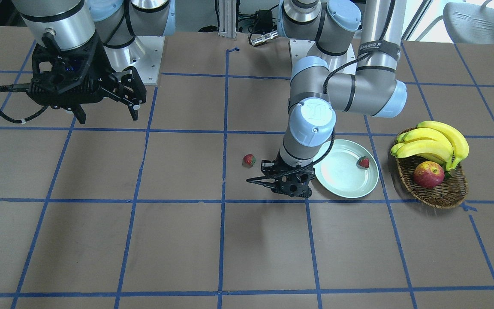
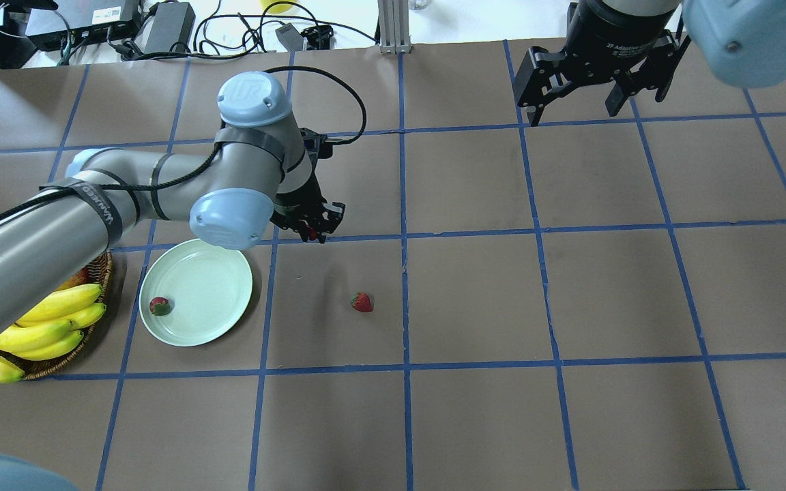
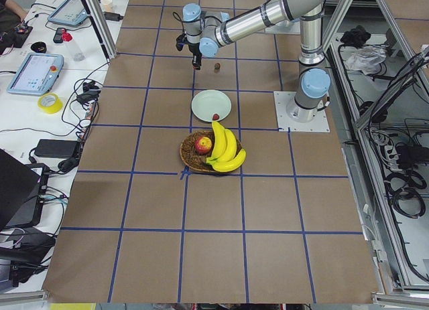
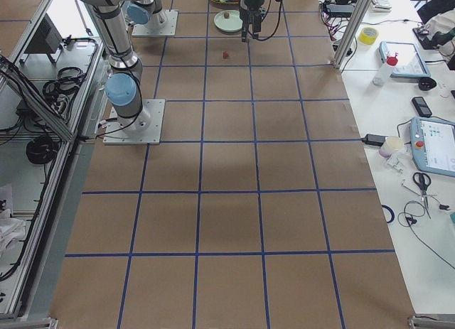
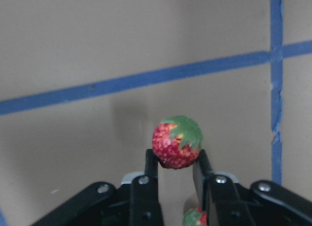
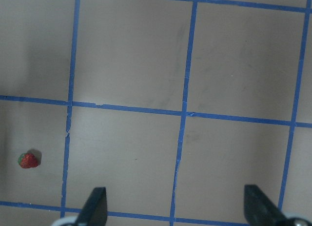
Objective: Collect all strawberries into plate
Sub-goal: 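Lower it onto the plate and open the left gripper, then reach the left gripper to the last strawberry and grasp it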
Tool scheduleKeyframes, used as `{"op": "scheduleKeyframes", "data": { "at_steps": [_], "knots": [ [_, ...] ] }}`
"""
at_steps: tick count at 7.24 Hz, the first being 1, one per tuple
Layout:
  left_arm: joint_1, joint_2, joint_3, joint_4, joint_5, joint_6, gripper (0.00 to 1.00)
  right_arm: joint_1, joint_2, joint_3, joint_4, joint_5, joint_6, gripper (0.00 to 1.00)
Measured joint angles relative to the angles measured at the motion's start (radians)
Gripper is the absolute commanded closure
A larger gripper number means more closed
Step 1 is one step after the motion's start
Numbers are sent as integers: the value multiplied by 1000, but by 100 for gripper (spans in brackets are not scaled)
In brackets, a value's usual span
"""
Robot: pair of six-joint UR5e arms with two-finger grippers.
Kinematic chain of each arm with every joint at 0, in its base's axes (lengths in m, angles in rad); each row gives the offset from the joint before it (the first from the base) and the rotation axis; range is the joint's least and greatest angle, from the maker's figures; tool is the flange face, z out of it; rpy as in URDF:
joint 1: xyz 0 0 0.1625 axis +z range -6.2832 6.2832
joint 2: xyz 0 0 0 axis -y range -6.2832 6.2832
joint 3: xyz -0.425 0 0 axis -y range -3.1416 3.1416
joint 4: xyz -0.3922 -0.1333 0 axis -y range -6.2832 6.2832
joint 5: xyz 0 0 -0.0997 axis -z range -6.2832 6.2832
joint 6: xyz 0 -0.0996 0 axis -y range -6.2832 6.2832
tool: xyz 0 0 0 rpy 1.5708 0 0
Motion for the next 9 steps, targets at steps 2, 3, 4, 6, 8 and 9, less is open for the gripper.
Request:
{"op": "scheduleKeyframes", "data": {
  "at_steps": [2,3,4,6,8,9],
  "knots": [
    [150,39,-4,-122,19,120,100,0,0,0,0,-1,0,0],
    [232,50,-27,-163,22,174,100,-1,0,0,1,-1,0,0],
    [298,54,-61,-183,27,212,54,-1,0,0,1,-1,0,0],
    [362,59,-114,-194,36,242,0,-1,0,0,1,-1,0,0],
    [362,71,-119,-197,35,245,0,0,0,0,1,-1,0,0],
    [342,83,-103,-197,34,237,0,0,0,0,1,-1,0,0]
  ]
}}
